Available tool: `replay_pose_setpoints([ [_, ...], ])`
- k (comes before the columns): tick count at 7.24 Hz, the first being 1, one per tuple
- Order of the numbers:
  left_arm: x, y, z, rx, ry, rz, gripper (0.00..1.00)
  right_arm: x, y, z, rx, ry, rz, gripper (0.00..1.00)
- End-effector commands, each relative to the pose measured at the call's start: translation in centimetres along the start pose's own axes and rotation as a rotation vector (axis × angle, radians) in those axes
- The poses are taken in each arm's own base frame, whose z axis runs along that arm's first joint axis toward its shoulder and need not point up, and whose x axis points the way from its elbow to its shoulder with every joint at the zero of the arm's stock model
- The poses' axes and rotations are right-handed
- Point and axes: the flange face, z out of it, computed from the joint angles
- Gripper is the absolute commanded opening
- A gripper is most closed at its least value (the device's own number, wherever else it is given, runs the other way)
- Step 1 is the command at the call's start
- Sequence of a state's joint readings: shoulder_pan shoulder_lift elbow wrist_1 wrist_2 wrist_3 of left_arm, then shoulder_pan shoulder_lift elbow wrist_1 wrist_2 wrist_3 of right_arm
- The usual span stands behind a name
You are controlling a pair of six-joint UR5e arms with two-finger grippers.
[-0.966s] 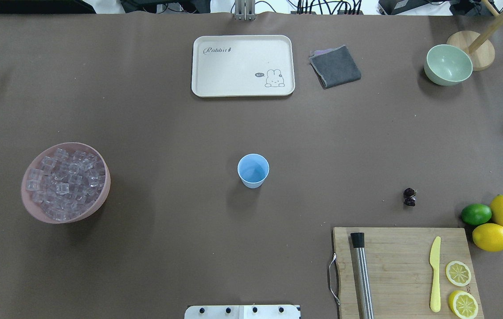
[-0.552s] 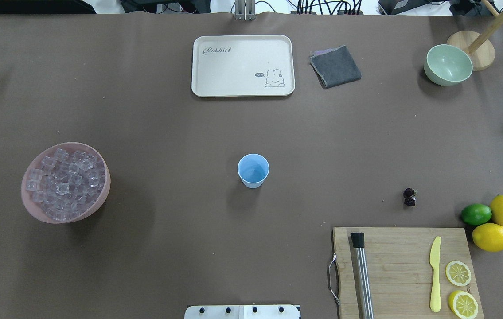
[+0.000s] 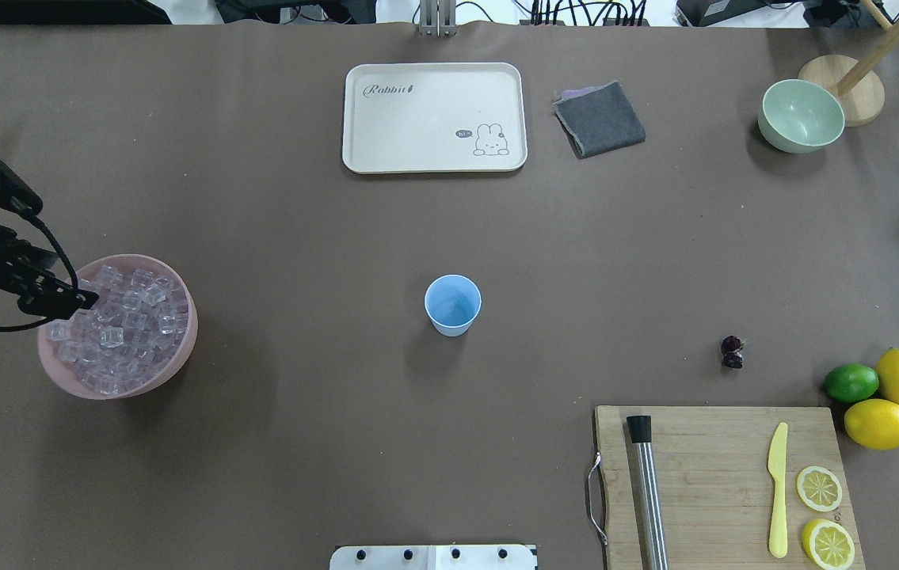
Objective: Put ice and cherries in cup
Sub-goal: 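Lower the left gripper into the pink bowl and grasp an ice cube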
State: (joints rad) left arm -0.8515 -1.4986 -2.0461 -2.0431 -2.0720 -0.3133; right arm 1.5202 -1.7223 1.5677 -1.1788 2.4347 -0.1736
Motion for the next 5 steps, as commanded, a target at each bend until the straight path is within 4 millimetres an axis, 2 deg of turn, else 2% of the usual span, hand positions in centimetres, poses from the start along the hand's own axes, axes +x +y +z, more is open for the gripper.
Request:
replay_pose_setpoints([
  [1,0.9,0.9,3.0,-0.028,-0.027,0.092,0.66,0.0,0.4,0.1,-0.003,0.000,0.005,1.00],
  [3,0.7,1.5,4.0,-0.053,-0.028,0.129,0.60,0.2,0.7,0.2,-0.007,-0.001,0.012,1.00],
  [4,1.4,1.7,4.6,-0.060,-0.029,0.144,0.58,0.2,0.8,0.3,-0.010,-0.001,0.013,1.00],
  [5,1.9,2.3,6.3,-0.081,-0.049,0.160,0.56,0.4,1.0,0.5,-0.014,-0.001,0.016,1.00],
])
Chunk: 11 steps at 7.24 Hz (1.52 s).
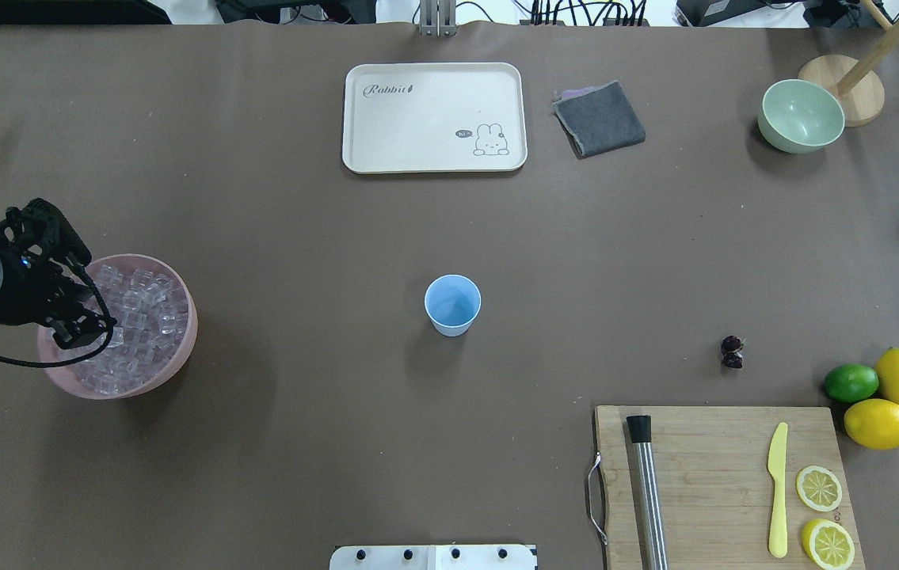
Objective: Put ice and cherries in cup
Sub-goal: 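Lower the left gripper into the pink bowl and grasp an ice cube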
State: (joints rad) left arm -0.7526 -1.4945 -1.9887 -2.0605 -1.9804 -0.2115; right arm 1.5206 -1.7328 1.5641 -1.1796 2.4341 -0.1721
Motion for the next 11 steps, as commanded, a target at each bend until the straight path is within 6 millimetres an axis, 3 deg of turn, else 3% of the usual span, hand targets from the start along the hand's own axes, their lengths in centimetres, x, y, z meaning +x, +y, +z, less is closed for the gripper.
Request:
replay_pose_setpoints([
  [1,0.7,0.3,1.8,-0.021,-0.020,0.018,0.54,0.2,0.1,0.2,-0.004,0.000,0.004,1.00],
  [11,1.4,1.1,3.4,-0.067,0.049,0.006,0.52,0.3,0.6,0.2,-0.007,0.000,0.010,1.00],
])
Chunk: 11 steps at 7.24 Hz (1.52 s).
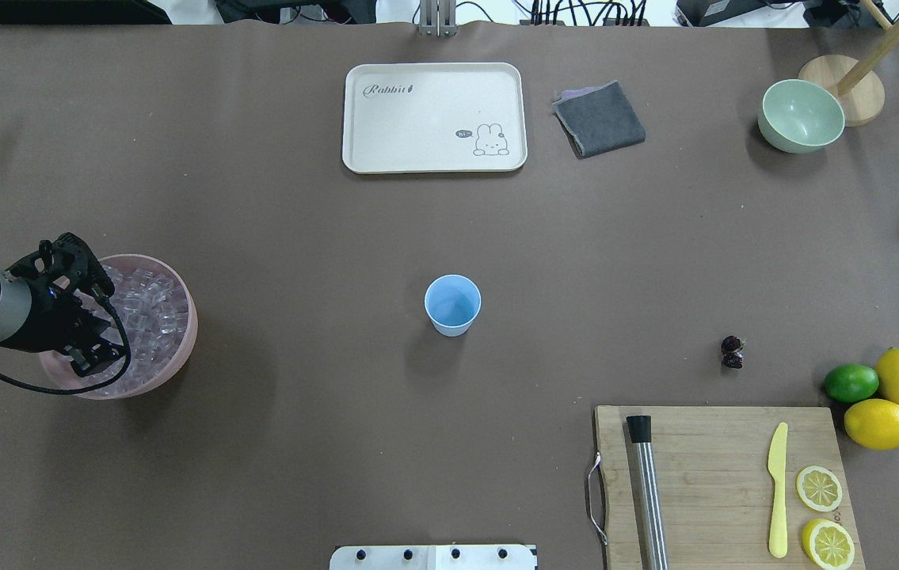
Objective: Put ice and cherries in cup
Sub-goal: 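Lower the left gripper into the pink bowl and grasp an ice cube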
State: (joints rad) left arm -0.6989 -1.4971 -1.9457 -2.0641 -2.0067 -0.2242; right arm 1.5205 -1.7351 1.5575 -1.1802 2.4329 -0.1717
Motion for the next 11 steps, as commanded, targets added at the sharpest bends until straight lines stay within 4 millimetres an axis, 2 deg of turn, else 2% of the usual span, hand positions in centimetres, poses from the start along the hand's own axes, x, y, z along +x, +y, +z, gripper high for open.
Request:
replay_pose_setpoints([
  [1,0.0,-0.1,0.2,0.000,-0.003,0.001,0.48,0.1,0.5,0.1,-0.003,0.000,0.005,1.00],
  [3,0.0,-0.1,0.0,0.001,-0.001,0.001,0.00,0.1,0.5,0.1,-0.003,0.000,0.005,1.00],
  [5,-0.2,0.1,-0.5,0.024,-0.002,0.002,0.00,0.1,0.6,0.1,-0.004,-0.002,0.006,1.00],
  [6,0.1,-0.3,-1.6,0.044,0.005,0.007,0.00,0.0,0.5,0.0,-0.002,-0.002,0.004,1.00],
  [8,0.7,-2.4,-6.5,0.116,0.114,-0.014,0.00,-0.1,0.3,-0.1,0.001,-0.001,0.002,1.00],
  [9,2.2,-5.9,-8.0,0.167,0.163,-0.092,0.00,-0.3,0.2,-0.2,0.004,-0.001,-0.001,1.00],
  [10,4.1,-11.9,-8.6,0.223,0.205,-0.181,0.00,-0.2,0.1,-0.2,0.004,-0.001,0.006,1.00],
  [11,6.8,-16.5,-8.3,0.242,0.253,-0.259,0.00,-0.3,0.0,-0.3,0.006,0.000,0.007,1.00],
])
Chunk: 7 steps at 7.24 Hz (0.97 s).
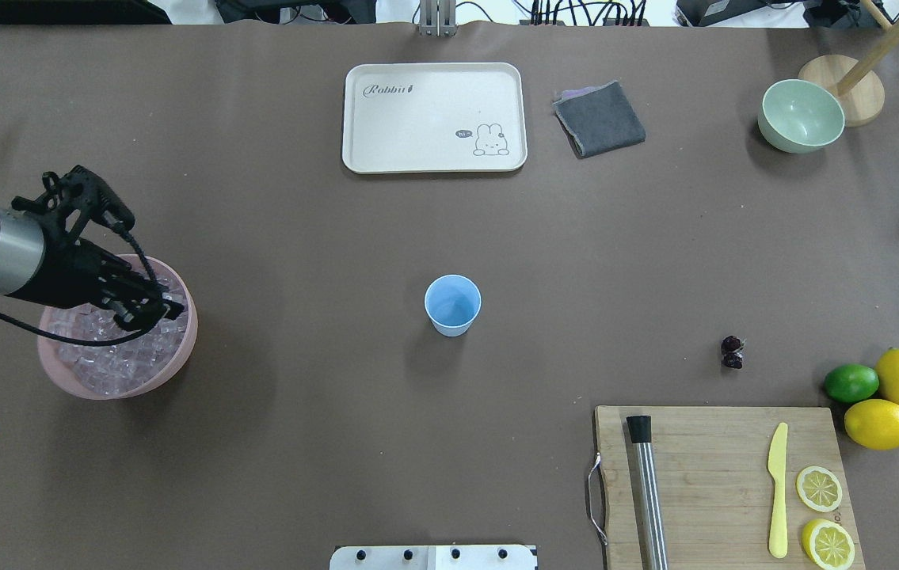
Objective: Put ice and cherries in cup
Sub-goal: 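Carry the ice cube with the left gripper over the blue cup and release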
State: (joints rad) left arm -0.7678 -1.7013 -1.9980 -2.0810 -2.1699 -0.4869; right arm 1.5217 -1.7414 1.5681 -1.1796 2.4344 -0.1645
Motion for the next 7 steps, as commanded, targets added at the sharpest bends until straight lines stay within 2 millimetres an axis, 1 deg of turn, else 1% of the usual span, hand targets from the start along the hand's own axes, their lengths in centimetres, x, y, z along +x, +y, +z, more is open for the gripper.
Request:
replay_pose_setpoints([
  [1,7.9,-7.1,3.0,0.038,0.076,-0.141,0.00,-0.1,-0.3,-0.1,0.003,-0.001,0.001,1.00],
  [2,11.1,-10.5,3.8,0.058,0.040,-0.159,0.00,-0.1,-0.3,0.0,0.002,-0.008,0.002,1.00],
  [3,14.7,-13.4,4.7,0.070,0.007,-0.186,0.00,-0.1,-0.5,0.1,0.001,-0.011,0.002,1.00],
  [4,17.1,-15.1,6.3,0.091,-0.007,-0.226,0.00,-0.4,-0.7,0.4,-0.002,-0.027,-0.004,1.00],
  [5,18.9,-16.5,7.9,0.109,-0.024,-0.243,0.00,-0.5,-0.9,0.5,-0.004,-0.030,-0.008,1.00],
  [6,21.3,-18.0,10.2,0.122,-0.042,-0.264,0.00,-0.5,-0.9,0.6,-0.006,-0.031,-0.008,1.00],
  [7,22.4,-19.1,11.9,0.124,-0.059,-0.263,0.00,-0.5,-0.9,0.6,-0.006,-0.031,-0.006,1.00],
])
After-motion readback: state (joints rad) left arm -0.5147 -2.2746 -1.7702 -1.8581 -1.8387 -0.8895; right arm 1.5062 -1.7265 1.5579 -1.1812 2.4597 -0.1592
